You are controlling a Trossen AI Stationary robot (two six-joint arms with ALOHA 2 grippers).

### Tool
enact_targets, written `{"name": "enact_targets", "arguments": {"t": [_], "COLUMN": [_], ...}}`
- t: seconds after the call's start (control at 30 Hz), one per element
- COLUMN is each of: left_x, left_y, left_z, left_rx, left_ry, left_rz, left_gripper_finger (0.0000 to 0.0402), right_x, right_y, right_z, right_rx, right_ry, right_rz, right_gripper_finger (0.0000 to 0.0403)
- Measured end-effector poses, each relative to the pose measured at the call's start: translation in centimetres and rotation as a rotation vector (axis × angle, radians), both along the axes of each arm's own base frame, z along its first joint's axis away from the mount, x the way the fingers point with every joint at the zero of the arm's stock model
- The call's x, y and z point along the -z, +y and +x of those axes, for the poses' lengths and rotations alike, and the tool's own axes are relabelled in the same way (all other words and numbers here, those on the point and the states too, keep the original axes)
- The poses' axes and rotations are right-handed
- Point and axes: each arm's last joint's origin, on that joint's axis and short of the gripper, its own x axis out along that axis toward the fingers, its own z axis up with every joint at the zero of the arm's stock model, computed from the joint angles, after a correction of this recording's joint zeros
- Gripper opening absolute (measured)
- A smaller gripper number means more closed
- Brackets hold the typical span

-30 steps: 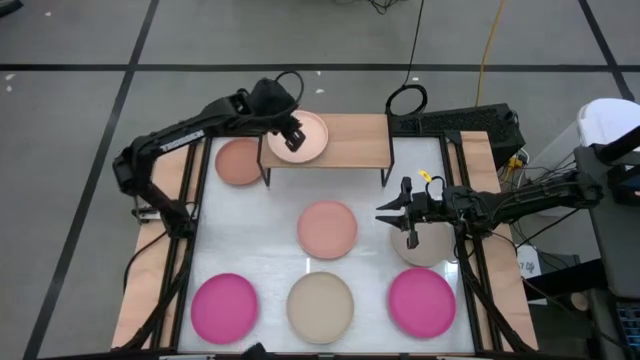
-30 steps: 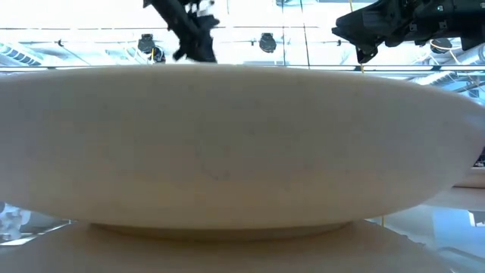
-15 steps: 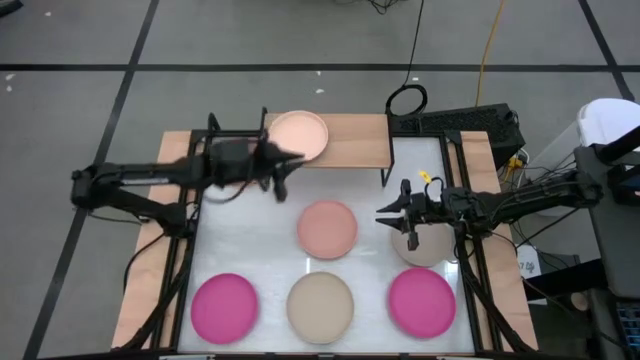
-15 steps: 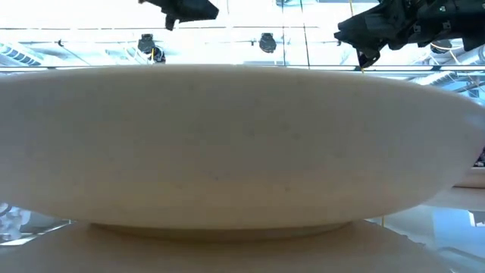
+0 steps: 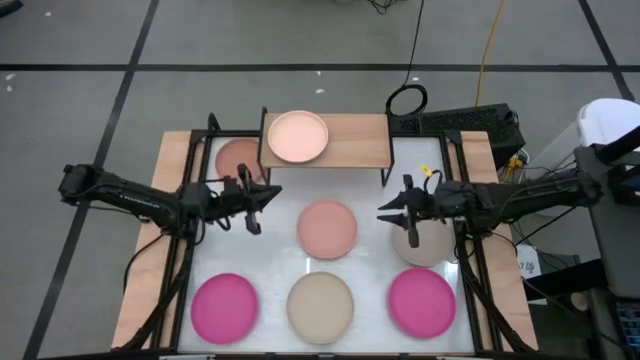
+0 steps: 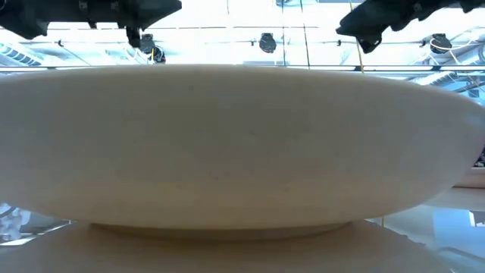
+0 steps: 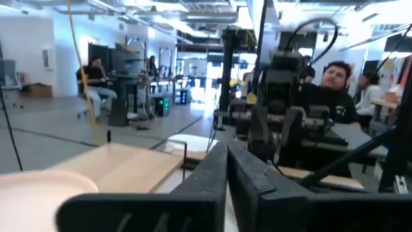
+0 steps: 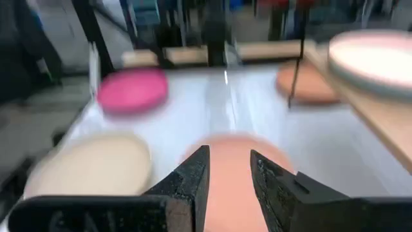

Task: Place and stack plates onto a shelf
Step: Stack the right brown plate on top of the light orange plate on the shelf

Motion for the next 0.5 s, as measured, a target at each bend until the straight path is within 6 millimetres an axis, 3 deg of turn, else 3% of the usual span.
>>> {"name": "enact_targets", "arguments": {"t": [0.17,0.3,0.5], "left_x": [0.6,1.0,1.4], "left_y": [-0.5,-0.9,-1.1], "left_z": [0.0,0.0,0.1], "left_rx": [0.06,0.091,0.1], "left_ry": [0.031,0.078,0.115], "left_rz": [-0.025,-0.03,-0.051], "left_gripper_finger": [0.0008,0.0008,0.0008], "right_x": [-0.5,0.5,2.6], "right_y": [0.1,0.4,0.4], "right_z": [-1.0,-1.4,-1.4], "right_rx": [0.022,-0.065,0.0], "right_ry": [0.206,0.3,0.463], "right_rz": [0.054,0.137,0.203], "right_gripper_finger": [0.0098,0.0098,0.0098]}}
